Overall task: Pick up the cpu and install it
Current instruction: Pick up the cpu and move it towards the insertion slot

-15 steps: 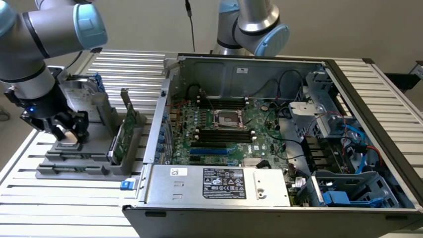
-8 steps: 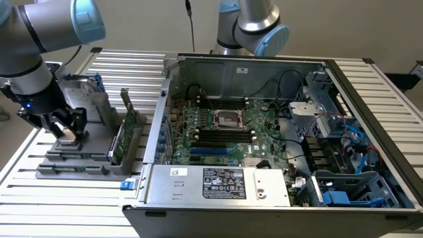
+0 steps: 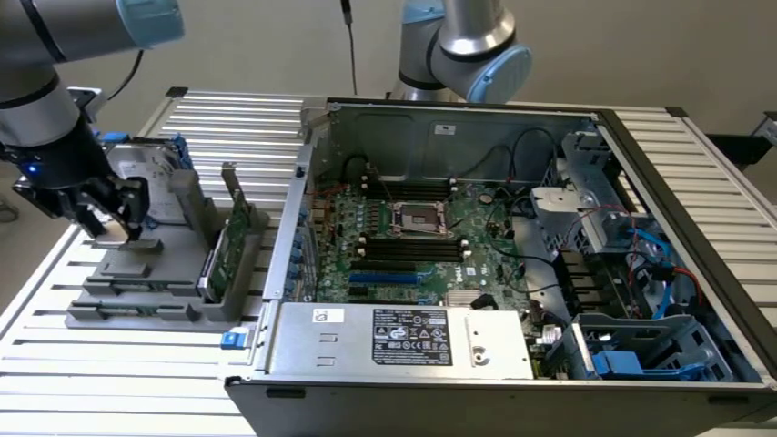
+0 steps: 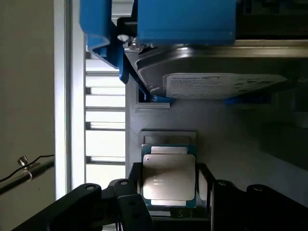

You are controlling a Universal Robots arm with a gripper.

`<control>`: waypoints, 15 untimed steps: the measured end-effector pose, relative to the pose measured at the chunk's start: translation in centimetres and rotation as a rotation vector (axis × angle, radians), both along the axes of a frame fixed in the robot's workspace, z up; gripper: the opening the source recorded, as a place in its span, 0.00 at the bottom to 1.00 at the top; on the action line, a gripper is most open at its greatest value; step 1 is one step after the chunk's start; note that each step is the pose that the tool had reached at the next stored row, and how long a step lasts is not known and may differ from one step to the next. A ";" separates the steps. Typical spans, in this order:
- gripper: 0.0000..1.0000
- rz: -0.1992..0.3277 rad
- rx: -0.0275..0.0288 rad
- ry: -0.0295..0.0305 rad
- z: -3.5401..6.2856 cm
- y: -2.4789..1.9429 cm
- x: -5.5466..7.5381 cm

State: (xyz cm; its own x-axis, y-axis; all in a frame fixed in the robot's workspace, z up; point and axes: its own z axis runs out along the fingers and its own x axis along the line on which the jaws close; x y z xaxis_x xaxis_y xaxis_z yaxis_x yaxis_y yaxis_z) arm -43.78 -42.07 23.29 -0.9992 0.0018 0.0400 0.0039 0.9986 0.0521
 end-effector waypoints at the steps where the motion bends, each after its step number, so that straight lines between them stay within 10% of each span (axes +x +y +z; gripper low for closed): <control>1: 0.55 0.000 0.0000 -0.0001 0.45 0.00 0.0; 15: 0.55 0.000 0.0000 0.0000 6.82 0.00 2.1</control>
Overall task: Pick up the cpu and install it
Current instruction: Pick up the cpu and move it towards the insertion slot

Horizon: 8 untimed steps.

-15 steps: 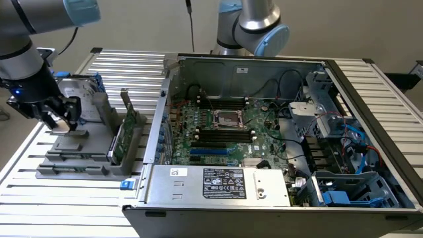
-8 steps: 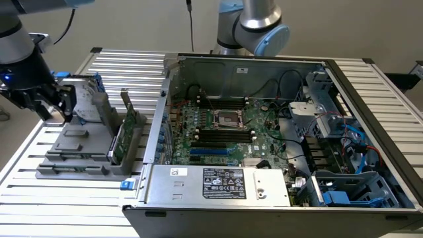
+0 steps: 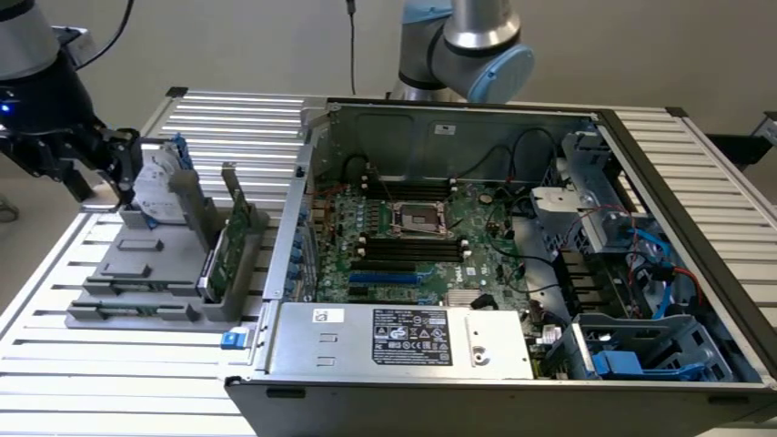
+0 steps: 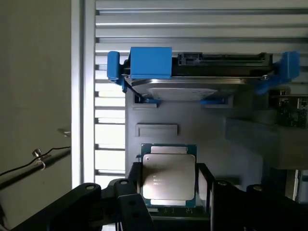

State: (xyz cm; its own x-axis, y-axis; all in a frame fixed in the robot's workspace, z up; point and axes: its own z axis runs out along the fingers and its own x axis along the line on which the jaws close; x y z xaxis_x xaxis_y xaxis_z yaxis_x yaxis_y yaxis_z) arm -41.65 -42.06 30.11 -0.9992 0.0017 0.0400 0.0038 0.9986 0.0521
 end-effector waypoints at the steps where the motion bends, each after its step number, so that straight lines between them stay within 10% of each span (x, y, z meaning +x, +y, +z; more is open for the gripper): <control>1: 0.55 0.000 0.0000 0.0000 0.45 0.01 0.4; 8: 0.55 0.000 0.0001 0.0000 3.64 0.12 3.6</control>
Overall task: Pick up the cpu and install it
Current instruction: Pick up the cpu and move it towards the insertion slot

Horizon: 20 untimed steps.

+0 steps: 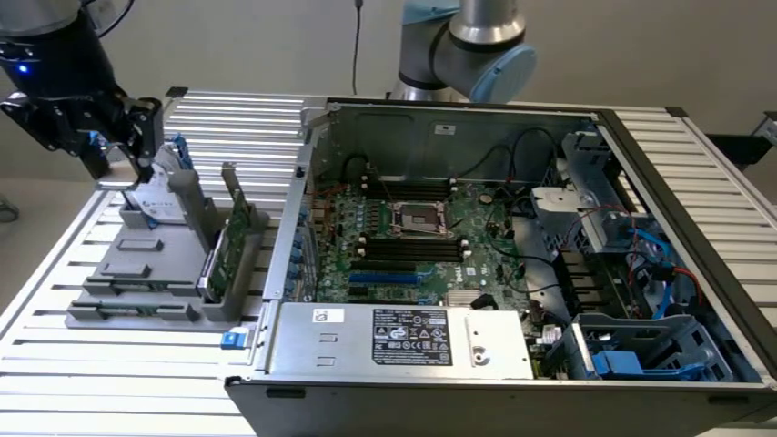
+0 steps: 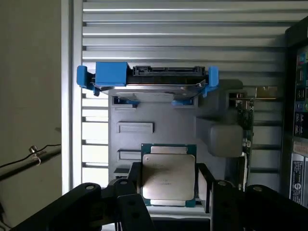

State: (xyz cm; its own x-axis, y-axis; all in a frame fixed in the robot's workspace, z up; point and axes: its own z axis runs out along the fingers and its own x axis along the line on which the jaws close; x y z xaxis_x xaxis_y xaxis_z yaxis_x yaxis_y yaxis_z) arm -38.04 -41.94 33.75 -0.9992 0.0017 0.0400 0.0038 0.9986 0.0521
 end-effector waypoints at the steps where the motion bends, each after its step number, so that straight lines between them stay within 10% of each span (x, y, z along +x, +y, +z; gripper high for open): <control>1: 0.55 0.000 -0.0001 0.0001 0.44 0.03 0.4; 7: 0.55 0.000 -0.0001 0.0013 2.30 0.27 2.7; 20: 0.55 0.000 -0.0001 0.0061 3.05 0.94 7.5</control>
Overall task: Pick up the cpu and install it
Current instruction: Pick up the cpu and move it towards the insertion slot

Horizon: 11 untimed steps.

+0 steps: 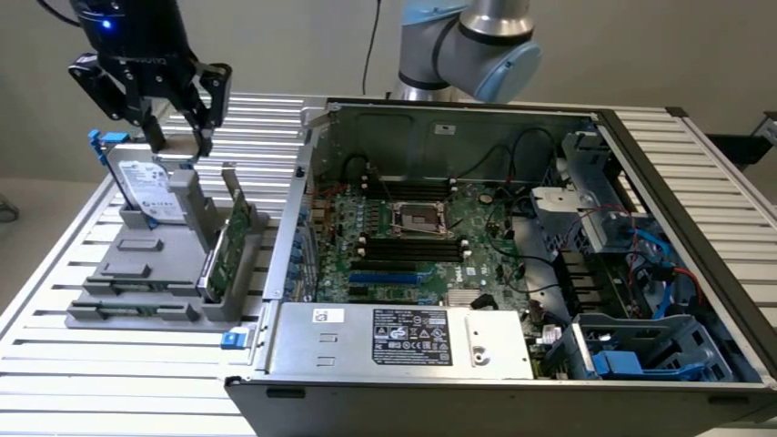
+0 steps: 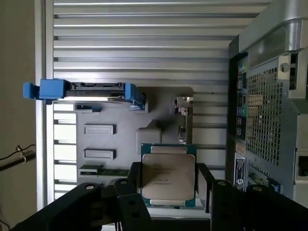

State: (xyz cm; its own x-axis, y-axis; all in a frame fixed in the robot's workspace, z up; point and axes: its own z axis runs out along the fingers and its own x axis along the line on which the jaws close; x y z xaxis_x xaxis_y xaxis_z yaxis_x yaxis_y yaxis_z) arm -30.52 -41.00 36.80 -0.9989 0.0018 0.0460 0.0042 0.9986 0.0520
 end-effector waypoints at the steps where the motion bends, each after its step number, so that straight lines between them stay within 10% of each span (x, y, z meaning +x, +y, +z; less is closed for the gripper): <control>1: 0.55 0.000 0.0000 0.0001 0.06 0.05 0.4; 11: 0.55 0.000 0.0000 0.0002 0.65 0.63 4.1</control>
